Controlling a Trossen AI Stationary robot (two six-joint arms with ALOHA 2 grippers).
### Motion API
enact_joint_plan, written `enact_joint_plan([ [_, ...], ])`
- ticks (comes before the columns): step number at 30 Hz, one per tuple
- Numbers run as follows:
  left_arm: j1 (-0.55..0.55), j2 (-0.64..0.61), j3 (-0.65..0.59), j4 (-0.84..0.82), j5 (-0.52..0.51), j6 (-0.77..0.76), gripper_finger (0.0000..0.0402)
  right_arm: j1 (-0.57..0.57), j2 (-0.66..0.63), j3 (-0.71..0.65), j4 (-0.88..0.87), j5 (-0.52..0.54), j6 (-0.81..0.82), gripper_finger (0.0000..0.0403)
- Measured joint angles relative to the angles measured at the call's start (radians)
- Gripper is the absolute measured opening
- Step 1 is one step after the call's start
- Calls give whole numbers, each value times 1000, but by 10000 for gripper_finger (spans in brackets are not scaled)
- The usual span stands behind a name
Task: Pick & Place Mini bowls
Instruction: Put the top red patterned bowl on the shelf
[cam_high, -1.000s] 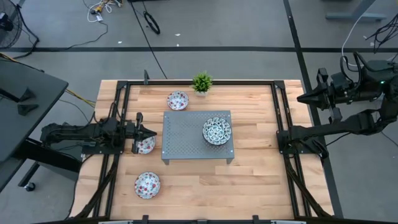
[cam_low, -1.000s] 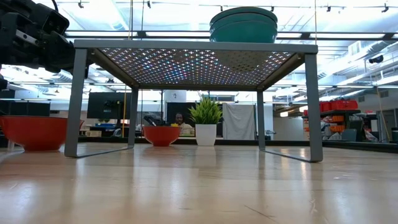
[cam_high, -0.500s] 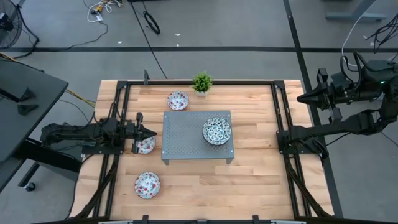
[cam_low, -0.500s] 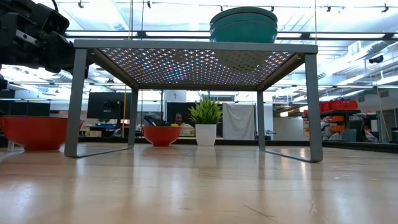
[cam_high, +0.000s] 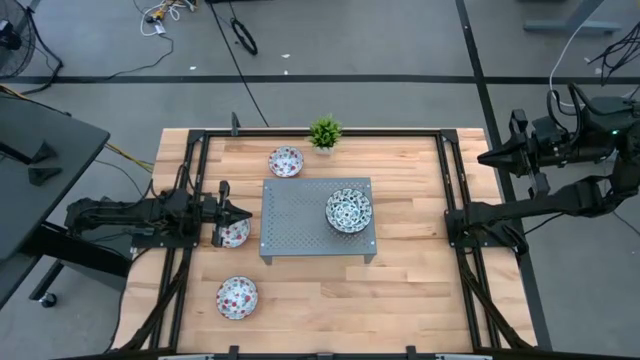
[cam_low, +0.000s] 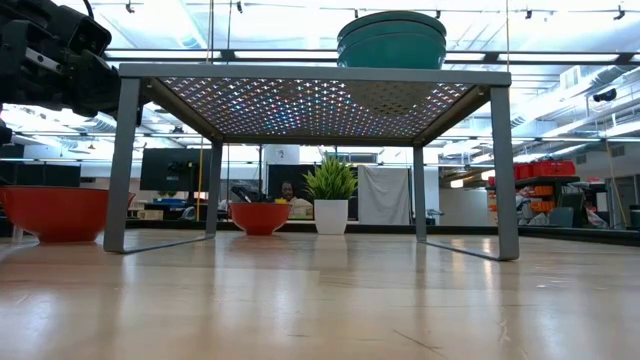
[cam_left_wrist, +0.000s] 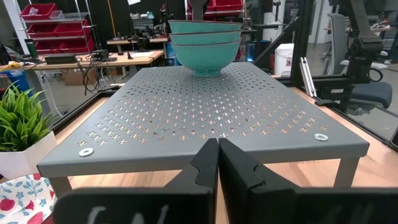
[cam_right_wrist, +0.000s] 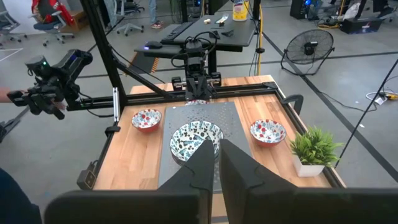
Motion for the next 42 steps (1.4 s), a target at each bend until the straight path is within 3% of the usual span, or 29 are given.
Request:
enact_joint_plan([
  [27, 0, 0, 0, 18, -1, -5, 18, 0, 0, 0, 0, 0, 0, 29],
  [42, 0, 0, 0, 568, 19, 7, 4, 0, 0, 0, 0, 0, 0, 29],
])
